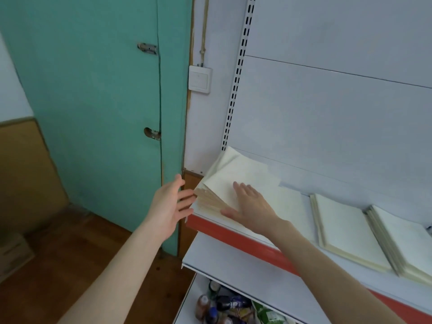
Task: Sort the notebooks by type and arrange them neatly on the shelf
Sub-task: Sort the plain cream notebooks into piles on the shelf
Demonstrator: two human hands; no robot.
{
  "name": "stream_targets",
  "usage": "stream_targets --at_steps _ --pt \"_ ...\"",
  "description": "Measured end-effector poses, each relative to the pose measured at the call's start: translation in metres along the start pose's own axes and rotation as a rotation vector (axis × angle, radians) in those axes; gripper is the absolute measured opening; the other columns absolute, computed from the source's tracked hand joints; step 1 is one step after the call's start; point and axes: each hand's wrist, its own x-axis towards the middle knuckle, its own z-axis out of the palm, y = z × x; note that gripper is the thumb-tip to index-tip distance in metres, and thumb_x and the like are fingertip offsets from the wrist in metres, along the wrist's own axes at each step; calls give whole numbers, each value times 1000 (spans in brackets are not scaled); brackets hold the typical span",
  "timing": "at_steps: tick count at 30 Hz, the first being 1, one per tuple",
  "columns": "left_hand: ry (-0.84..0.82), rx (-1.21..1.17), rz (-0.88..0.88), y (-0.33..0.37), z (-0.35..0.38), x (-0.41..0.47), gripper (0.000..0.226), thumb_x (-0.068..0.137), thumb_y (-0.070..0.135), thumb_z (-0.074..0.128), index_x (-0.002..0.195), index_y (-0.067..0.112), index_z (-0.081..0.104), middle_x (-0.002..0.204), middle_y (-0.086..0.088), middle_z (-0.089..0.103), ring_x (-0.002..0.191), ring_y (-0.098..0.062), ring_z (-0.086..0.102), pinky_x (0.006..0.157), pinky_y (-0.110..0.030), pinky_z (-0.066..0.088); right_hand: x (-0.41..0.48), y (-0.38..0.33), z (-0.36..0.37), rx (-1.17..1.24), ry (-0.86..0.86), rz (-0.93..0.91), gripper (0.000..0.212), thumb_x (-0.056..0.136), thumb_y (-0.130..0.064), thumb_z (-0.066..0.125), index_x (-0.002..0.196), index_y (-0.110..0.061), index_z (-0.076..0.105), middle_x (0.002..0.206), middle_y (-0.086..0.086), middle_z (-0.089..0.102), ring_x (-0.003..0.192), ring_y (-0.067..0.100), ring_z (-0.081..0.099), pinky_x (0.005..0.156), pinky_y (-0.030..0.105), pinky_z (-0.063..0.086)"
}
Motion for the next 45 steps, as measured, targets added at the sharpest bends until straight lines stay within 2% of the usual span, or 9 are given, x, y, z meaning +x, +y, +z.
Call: stream_targets --at_steps 5,8,12,16,21,32,37,41,45 --pt "-7 -51 -73 1 -7 8 50 97 38 39 138 9 37 129 -22 51 104 -34 57 86 -47 47 -11 -10 4 15 170 -249 40 101 -25 32 138 -10 38 141 10 43 129 27 41 106 37 35" --pt "-148 -162 -179 7 -14 6 50 94 48 39 122 8 52 103 -19 68 87 -33 67 67 -42 55 -23 -21 10 105 352 -550 39 95 -26 36 118 -7 60 117 15 65 104 32 64 75 43 56" --pt "-110 -32 -145 6 -28 3 30 92 27 50 112 7 61 92 -18 70 79 -34 65 68 -40 50 -30 -33 24 61 296 -808 50 87 -41 46 123 -8 57 125 14 60 115 30 58 99 36 42" --pt "16 -73 6 5 -61 4 33 91 5 47 123 9 52 107 -18 63 90 -34 61 69 -41 49 -11 -23 0 407 111 -458 88 74 -75 37 139 -17 41 147 0 37 135 13 33 111 25 25" --pt "55 -59 79 4 -95 -2 44 89 4 49 128 24 49 116 -13 60 103 -37 57 75 -47 48 32 10 8 39 -21 -35 70 92 -56 35 148 -20 13 157 1 7 145 20 5 118 40 9" --pt "11 -53 138 -1 -76 1 43 97 21 45 133 42 39 120 -2 58 106 -27 58 81 -46 50 2 -12 -10 528 284 -82 43 100 -32 31 139 -17 41 141 -1 46 131 15 41 99 11 24" --pt "-6 -117 134 1 -48 6 40 92 44 40 128 27 42 107 0 63 73 -8 69 51 -22 52 -43 -82 17 152 295 -536 50 100 -41 11 124 -16 47 117 12 64 105 33 63 83 38 54" --pt "-37 -72 137 -2 -63 -5 41 90 17 52 128 30 45 112 -6 62 91 -27 65 60 -37 52 -40 -83 10 373 44 -649 55 96 -46 22 136 -15 45 142 11 44 134 23 38 112 32 28" --pt "-39 -98 134 -9 -79 -9 49 90 8 50 131 34 43 118 -7 59 101 -31 60 71 -44 50 13 -31 -3 218 39 -184 69 92 -60 18 145 -17 28 154 -1 20 143 14 15 114 26 9"
